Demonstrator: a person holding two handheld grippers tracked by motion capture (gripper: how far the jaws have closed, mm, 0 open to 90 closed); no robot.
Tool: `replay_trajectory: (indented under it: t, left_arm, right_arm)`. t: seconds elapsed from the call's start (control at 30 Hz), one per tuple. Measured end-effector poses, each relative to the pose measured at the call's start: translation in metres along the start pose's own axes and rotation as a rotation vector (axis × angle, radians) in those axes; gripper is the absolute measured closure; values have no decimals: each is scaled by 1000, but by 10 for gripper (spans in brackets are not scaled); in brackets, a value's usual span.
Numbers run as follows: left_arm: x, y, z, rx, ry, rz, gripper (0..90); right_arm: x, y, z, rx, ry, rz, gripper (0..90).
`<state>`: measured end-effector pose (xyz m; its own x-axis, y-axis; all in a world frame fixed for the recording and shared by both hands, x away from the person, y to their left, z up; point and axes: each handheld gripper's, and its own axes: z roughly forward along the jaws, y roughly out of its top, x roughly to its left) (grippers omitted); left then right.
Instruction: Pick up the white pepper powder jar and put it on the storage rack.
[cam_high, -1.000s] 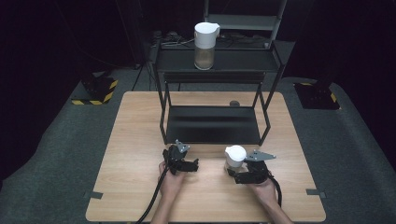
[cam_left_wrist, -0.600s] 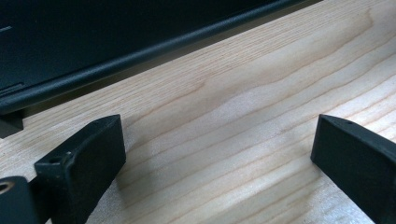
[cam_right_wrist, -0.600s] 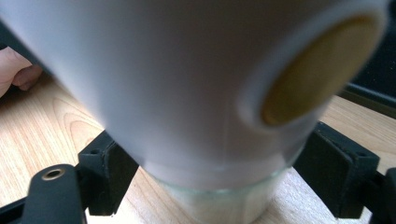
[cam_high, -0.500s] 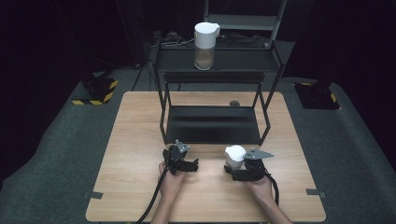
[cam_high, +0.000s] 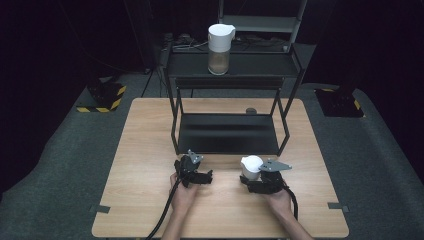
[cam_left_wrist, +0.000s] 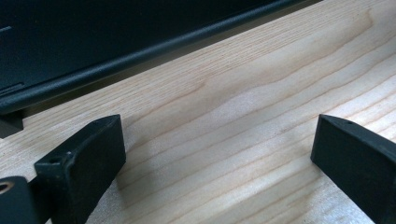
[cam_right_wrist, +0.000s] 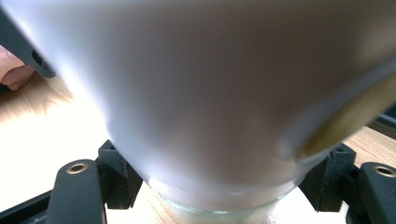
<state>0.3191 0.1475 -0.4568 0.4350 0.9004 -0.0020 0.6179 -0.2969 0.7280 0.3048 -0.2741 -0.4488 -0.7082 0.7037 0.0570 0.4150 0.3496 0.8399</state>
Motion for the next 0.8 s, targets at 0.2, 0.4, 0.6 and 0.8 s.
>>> replay_trajectory:
  t: [0.2,0.4,0.6,0.8]
  left_arm:
    - [0,0,0,0,0,0,30]
    - [0,0,0,0,0,0,30]
    - [0,0,0,0,0,0,30]
    - [0,0,0,0,0,0,30]
  right_arm:
    - [2,-1,0,-6,-9,-5,283]
    - [5,-2,0,-15,-22,-7,289]
    - [2,-3,0,-23,-3,23,293]
    - [2,-1,-3,-24,-7,24,294]
